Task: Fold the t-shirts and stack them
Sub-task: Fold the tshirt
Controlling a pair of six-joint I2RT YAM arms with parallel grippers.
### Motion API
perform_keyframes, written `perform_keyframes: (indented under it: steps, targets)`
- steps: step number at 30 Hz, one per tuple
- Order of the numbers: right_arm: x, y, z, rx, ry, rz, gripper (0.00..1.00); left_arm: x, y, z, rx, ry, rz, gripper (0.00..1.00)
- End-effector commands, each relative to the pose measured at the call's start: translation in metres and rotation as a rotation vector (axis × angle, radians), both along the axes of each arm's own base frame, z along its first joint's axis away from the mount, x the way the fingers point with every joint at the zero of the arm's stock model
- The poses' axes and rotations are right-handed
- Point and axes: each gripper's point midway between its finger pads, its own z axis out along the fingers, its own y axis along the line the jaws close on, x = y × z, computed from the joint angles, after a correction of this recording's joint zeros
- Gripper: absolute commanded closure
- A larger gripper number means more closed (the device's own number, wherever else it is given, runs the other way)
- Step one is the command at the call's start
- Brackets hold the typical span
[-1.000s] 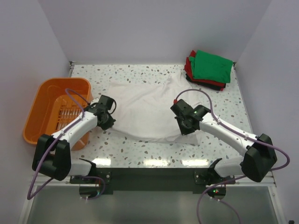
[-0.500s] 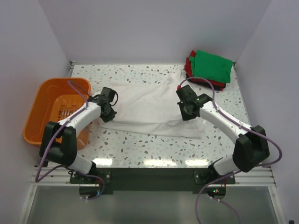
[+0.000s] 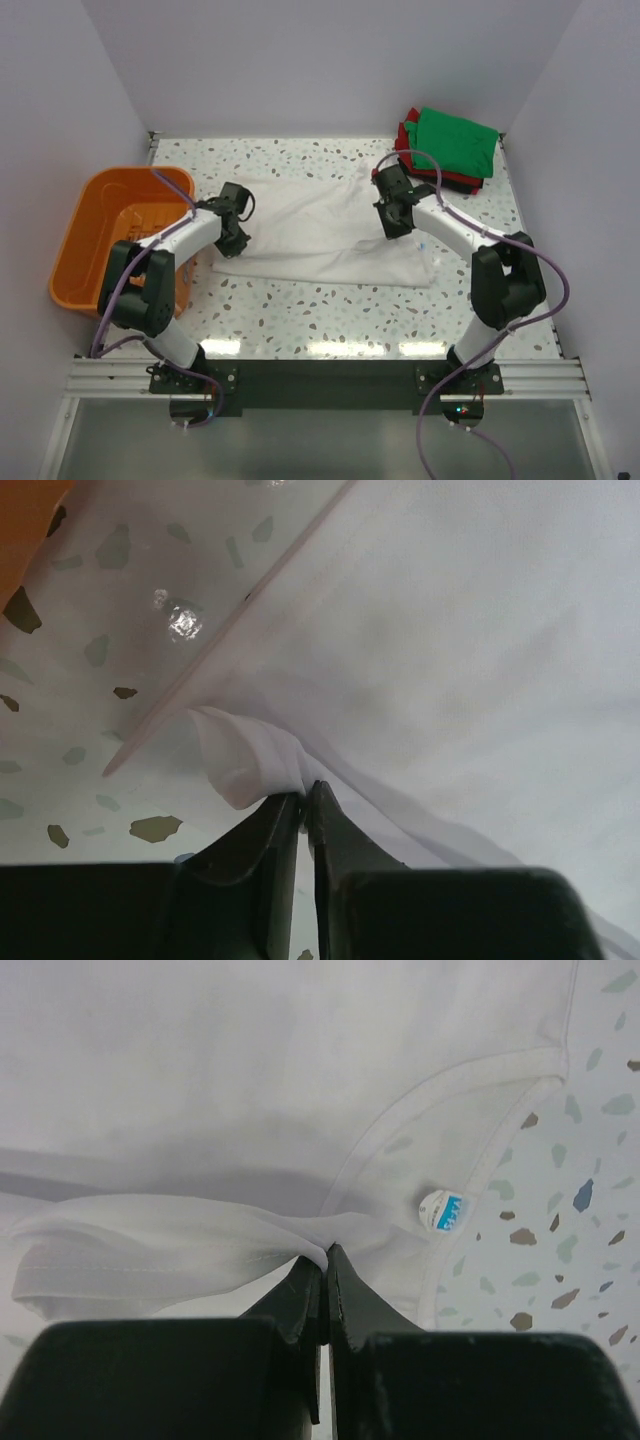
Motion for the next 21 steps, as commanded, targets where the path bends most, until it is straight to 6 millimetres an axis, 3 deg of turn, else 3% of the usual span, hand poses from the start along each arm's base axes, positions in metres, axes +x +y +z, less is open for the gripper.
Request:
perform_keyframes:
  steps: [1,4,5,6,7,8,9,12,15,18,20,21]
  targets:
    - [0.029,0.011,0.007,0.018,-0.060,0.038,1.00,0.024,0.004,0.008,0.016,-0.066,0.045,0.82]
    - [0.038,0.009,0.001,-0.005,-0.058,0.026,0.93,0.033,0.004,0.014,0.025,-0.087,0.035,0.60]
    - [0.045,0.009,0.005,-0.006,-0.075,0.015,0.77,0.039,0.004,0.019,0.023,-0.110,0.033,0.53]
    - [0.049,0.005,0.002,-0.028,-0.076,-0.004,0.70,0.041,0.003,0.023,0.021,-0.125,0.029,0.43]
    - [0.051,0.004,0.003,-0.034,-0.082,-0.022,0.63,0.046,0.003,0.031,0.017,-0.156,0.029,0.22]
    - [0.060,0.001,0.010,-0.047,-0.116,-0.063,0.49,0.052,0.000,0.039,0.010,-0.179,0.026,0.11]
    - [0.062,-0.006,0.010,-0.083,-0.122,-0.102,0.48,0.056,-0.002,0.046,0.005,-0.199,0.016,0.00]
    - [0.070,-0.010,0.021,-0.076,-0.179,-0.205,0.37,0.064,-0.015,0.060,-0.015,-0.245,-0.031,0.00]
    - [0.065,-0.010,0.028,-0.043,-0.191,-0.241,0.28,0.064,-0.028,0.067,-0.034,-0.266,-0.081,0.00]
    - [0.049,-0.006,0.033,0.019,-0.185,-0.213,0.19,0.059,-0.036,0.064,-0.043,-0.257,-0.125,0.00]
    - [0.031,0.004,0.032,0.096,-0.148,-0.163,0.01,0.054,-0.045,0.060,-0.064,-0.249,-0.162,0.00]
    - [0.026,0.008,0.030,0.126,-0.139,-0.151,0.01,0.052,-0.053,0.059,-0.071,-0.249,-0.188,0.00]
